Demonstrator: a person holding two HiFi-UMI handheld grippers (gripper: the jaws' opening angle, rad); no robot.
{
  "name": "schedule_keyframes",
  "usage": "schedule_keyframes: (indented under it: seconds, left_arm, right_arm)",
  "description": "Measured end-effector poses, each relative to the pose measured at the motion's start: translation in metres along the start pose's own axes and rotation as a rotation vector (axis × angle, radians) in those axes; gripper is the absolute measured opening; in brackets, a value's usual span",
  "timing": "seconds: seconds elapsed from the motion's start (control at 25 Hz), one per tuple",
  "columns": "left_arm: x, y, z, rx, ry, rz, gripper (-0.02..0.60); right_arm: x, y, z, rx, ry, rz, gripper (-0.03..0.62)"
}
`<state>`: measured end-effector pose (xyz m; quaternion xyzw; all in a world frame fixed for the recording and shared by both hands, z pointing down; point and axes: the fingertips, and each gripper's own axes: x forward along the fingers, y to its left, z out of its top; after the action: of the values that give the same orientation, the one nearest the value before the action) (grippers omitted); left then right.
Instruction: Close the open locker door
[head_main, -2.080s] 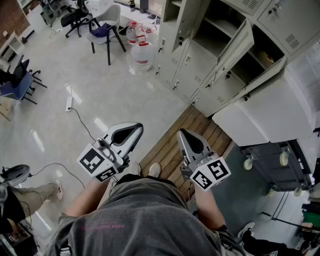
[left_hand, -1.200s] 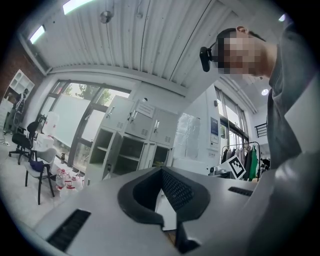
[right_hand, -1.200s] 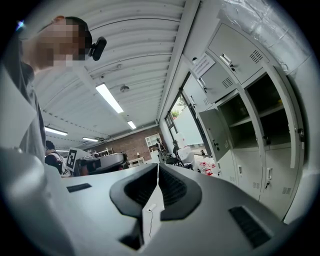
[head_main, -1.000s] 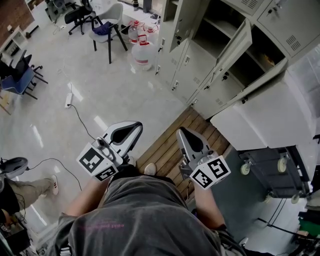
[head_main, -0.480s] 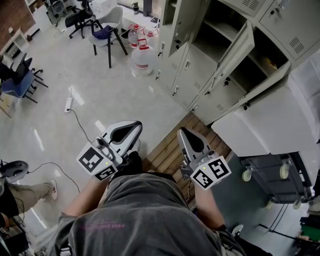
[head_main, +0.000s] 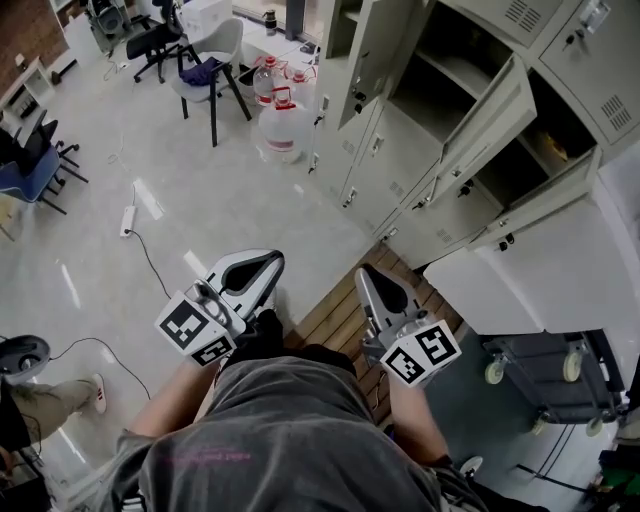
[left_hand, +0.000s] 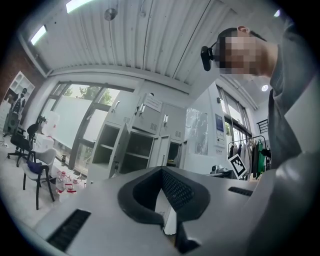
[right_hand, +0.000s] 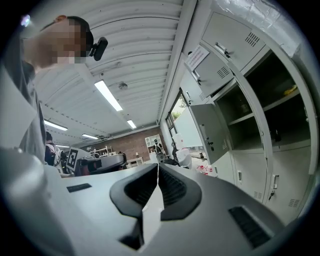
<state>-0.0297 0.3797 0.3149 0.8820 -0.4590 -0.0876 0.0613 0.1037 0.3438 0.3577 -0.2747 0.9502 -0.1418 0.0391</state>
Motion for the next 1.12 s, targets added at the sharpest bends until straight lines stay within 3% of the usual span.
schedule_keyframes:
  seconds: [0.36,0.68,1.12]
  left_arm:
    - [0.045,0.107,-0.019,-0.008,0.032,-0.033,0.014]
    - [0.103,0.211,-0.003,-0.020,0.057,-0.075,0.014]
    - [0.168,0.318,0.017,-0.036,0.070,-0.153,0.014]
  right_arm:
    - [0.094,-0.055,-0.016,0.003,-0.008,-0.038,0.023]
    - [0.186,-0.113,0.005,0.003,-0.009,-0.105,0.023]
    - [0.273,-0.178,0.035,-0.017,-0.027,-0.228,0.025]
